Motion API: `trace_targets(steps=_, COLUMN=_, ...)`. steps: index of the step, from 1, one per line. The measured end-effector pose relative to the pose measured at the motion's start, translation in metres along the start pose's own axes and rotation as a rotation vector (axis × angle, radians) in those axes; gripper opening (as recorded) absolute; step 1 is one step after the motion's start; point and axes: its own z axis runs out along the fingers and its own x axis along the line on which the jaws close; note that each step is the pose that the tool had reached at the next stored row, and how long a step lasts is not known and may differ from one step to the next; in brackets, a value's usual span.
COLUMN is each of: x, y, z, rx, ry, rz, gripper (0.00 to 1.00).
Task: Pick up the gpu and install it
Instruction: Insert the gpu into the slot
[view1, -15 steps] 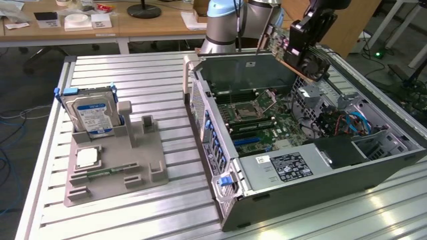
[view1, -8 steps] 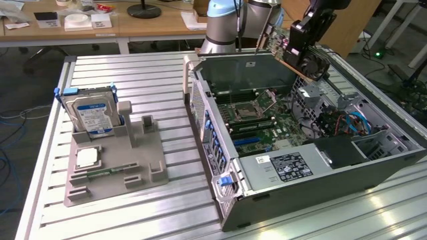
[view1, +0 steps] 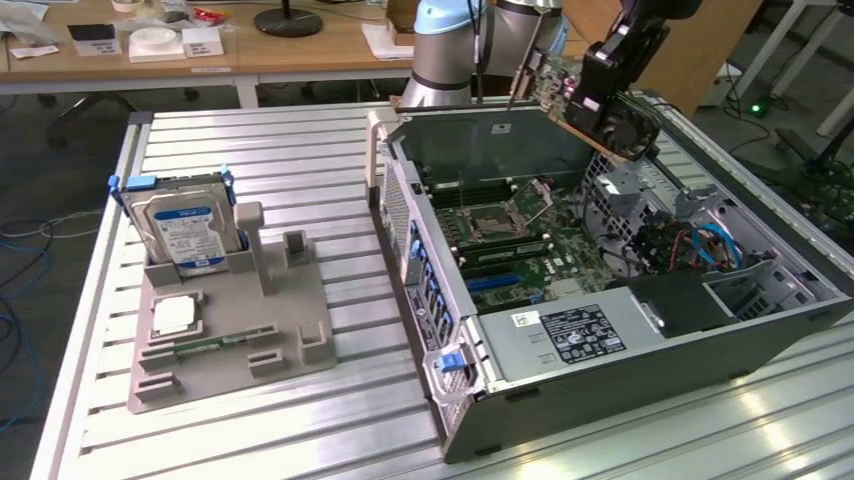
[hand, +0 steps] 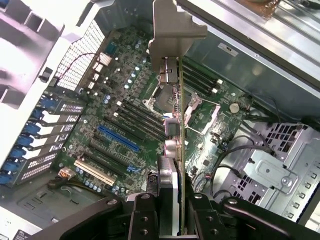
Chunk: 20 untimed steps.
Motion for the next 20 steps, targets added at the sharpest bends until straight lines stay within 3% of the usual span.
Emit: trace_targets(steps=20, x=0.0000, y=0.0000, z=0.0000, rx=-0.0039, ry=0.0123, rz=-0.216, gripper=0.28)
